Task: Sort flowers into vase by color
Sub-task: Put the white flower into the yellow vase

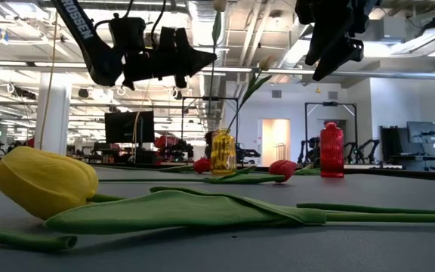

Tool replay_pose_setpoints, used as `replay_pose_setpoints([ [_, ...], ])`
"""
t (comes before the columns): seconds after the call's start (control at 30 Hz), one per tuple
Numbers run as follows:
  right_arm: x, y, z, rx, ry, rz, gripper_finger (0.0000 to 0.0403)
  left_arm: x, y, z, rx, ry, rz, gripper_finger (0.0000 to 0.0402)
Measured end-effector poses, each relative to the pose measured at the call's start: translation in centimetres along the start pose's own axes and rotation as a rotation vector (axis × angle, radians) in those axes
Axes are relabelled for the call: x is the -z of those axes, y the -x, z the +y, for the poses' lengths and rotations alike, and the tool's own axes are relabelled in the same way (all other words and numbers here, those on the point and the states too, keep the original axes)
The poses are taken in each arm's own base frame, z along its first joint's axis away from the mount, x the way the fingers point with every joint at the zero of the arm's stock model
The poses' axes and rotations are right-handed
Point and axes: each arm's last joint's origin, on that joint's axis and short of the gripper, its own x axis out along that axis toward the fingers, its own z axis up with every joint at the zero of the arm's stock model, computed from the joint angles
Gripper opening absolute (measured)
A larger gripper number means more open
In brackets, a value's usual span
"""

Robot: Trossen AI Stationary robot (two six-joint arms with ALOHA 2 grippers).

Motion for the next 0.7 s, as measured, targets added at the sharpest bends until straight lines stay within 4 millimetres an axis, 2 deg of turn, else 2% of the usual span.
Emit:
replay_pose_setpoints([
  [0.3,-0.1,0.0,-0.2,0.004,0.02,-0.002,0.026,0.5,0.0,0.3,-0.051,-0.053,0.05,0.0],
  [0.47,-0.3,-0.1,-0.4,0.009,0.039,-0.004,0.026,0.3,0.1,0.5,-0.112,-0.079,0.021,0.0],
  [0.7,-1.0,-0.2,-0.8,0.006,0.077,-0.032,0.026,-0.6,-1.5,0.6,-0.108,-0.125,0.052,0.0],
])
